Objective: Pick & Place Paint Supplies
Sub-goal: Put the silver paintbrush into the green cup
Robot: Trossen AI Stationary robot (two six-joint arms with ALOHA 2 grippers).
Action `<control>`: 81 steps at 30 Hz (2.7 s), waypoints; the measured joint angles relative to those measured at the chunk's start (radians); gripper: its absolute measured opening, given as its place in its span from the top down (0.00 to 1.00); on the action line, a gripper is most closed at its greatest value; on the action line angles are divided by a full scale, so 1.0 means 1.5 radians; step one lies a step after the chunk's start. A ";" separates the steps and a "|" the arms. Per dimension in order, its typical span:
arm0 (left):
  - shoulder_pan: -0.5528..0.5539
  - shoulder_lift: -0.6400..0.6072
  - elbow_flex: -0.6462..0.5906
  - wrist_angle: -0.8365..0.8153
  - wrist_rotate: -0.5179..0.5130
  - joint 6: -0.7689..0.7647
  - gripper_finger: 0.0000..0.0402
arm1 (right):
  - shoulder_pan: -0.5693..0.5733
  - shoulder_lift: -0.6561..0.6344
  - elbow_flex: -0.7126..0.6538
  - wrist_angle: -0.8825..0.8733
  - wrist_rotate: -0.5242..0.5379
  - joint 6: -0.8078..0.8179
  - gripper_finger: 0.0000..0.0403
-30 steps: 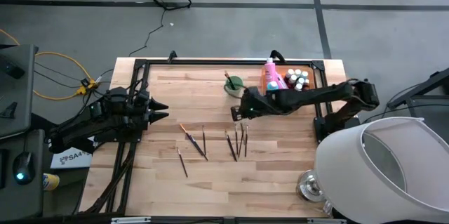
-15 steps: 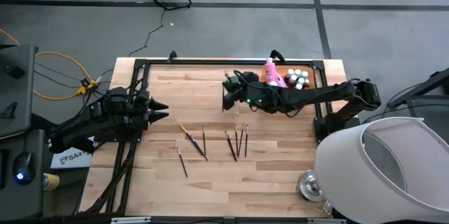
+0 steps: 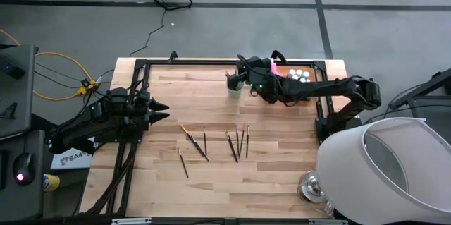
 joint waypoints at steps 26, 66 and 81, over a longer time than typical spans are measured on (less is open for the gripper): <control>0.000 0.000 0.000 0.000 0.001 0.000 0.47 | -0.051 0.101 0.000 -0.046 -0.050 0.012 0.86; 0.000 0.000 0.000 0.000 0.001 0.000 0.47 | 0.073 0.148 0.001 -0.528 -0.510 0.633 0.53; 0.000 0.000 0.000 0.000 0.001 0.000 0.47 | 0.067 0.203 0.004 -0.523 -0.503 0.648 0.53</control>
